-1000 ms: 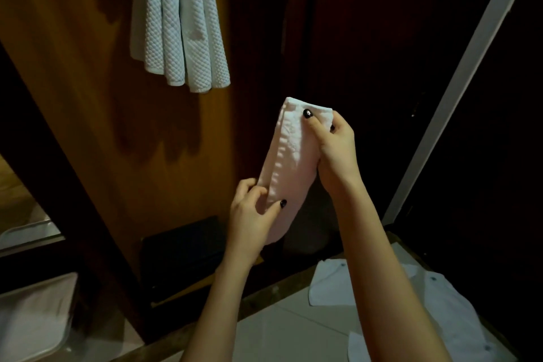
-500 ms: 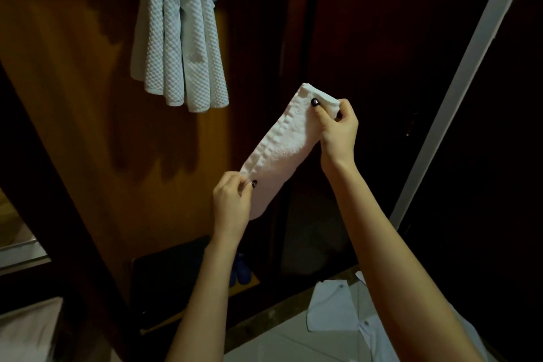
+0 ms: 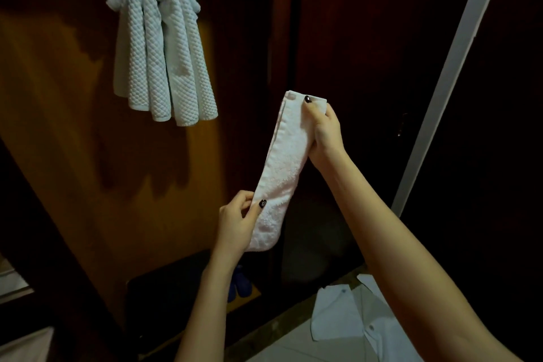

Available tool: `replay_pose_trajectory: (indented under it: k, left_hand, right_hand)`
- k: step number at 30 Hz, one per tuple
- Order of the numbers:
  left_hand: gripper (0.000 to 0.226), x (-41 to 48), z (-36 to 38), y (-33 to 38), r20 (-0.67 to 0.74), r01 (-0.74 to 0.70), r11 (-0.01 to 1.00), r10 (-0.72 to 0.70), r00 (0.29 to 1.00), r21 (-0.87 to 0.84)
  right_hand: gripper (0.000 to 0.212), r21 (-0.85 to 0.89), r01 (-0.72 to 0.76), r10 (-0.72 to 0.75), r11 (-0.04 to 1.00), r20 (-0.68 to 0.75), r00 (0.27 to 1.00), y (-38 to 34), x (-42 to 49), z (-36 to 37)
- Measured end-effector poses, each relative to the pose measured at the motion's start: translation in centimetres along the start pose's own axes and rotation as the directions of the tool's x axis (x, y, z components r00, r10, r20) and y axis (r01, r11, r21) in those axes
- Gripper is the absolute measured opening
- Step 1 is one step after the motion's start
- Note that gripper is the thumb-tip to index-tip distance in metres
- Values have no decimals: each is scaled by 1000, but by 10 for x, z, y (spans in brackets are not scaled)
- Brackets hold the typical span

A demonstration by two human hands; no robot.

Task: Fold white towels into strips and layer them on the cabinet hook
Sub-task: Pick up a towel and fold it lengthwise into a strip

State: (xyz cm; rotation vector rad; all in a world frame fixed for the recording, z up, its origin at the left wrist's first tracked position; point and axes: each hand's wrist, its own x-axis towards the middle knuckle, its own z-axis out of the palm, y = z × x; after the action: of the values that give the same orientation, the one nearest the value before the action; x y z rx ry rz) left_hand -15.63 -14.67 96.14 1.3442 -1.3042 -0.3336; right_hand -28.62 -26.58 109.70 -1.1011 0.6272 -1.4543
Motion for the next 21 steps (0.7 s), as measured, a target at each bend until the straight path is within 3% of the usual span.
replay_pose_trajectory:
  k: [3,8,11,13,17,18,21]
  left_hand:
    - [18,0,2,-11,-35,-6,998,8,999,62]
    - [2,-2,9,-24,98,110,993,-106,990,-33]
    - [18,-7,10,-33,86,145,980,-134,987,-138]
    - [26,-9,11,-40,71,153,977,-144,987,-150]
    - [6,-14,17,-42,206,222,952,-178,962,-213]
    - [10,-15,19,-42,215,253,938,-204,955,-238]
    - [38,-18,29,-39,57,237,955,-231,971,-179]
  right_hand:
    - [13,60,-73,73,996,1,997,0,6,1]
    - [21,54,-56,57,997,-25,998,0,11,-1]
    - [27,46,-57,57,997,4,998,0,14,-9]
    - [20,30,-62,61,998,46,997,1,14,-14]
    - [15,9,-57,55,998,129,990,0,14,-19]
    - [17,9,-56,54,998,136,989,-1,14,-19]
    - [21,52,-59,50,997,150,987,-3,12,-17]
